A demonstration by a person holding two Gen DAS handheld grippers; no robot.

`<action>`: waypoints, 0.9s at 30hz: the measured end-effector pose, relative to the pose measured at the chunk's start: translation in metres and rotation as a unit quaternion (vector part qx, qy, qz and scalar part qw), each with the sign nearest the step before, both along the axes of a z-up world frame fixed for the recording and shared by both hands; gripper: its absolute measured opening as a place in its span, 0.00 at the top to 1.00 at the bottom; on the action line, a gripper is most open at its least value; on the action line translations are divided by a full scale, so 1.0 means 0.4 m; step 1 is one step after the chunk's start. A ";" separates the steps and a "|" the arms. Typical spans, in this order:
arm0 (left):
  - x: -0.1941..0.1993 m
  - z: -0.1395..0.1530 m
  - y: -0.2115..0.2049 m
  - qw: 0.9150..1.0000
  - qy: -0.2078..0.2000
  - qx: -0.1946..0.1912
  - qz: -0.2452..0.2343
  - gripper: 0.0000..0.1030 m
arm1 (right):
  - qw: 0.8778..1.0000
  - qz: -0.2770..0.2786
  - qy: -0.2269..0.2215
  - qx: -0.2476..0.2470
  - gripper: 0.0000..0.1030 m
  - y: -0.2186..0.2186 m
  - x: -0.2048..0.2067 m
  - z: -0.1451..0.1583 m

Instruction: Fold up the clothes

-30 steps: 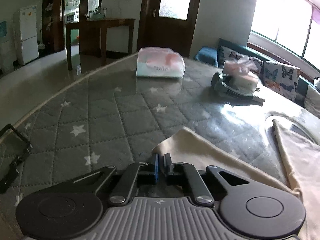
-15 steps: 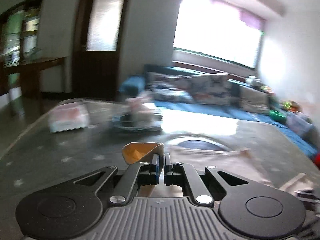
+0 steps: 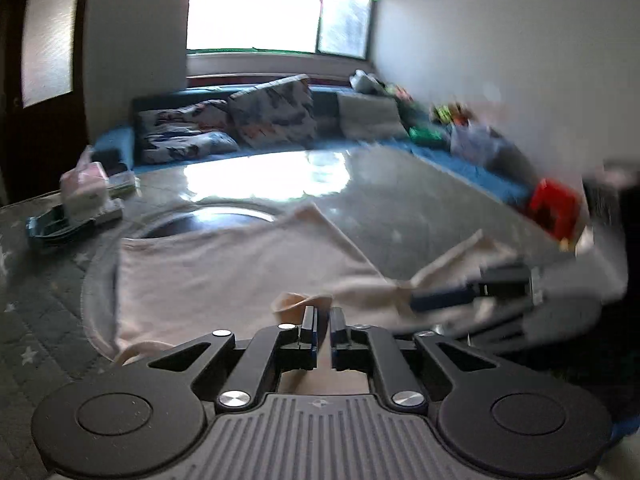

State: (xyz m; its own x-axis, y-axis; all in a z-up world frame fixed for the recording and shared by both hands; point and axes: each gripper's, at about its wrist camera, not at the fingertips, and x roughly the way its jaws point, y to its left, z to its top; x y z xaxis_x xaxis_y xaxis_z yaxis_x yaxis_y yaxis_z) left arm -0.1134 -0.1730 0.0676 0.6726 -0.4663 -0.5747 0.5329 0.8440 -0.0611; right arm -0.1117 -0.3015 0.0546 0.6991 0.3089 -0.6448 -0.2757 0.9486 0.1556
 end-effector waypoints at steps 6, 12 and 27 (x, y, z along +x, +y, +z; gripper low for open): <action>-0.019 -0.010 0.033 1.000 0.000 0.007 -0.006 0.79 | 1.000 0.000 0.009 0.020 0.51 0.004 0.010 -0.006; -0.021 0.013 0.163 0.998 -0.013 0.032 0.052 0.70 | 0.999 0.012 0.028 0.024 0.53 0.043 0.035 -0.038; -0.080 -0.092 0.331 0.989 0.025 0.084 0.115 0.53 | 0.999 0.016 0.050 0.011 0.74 0.099 0.071 -0.075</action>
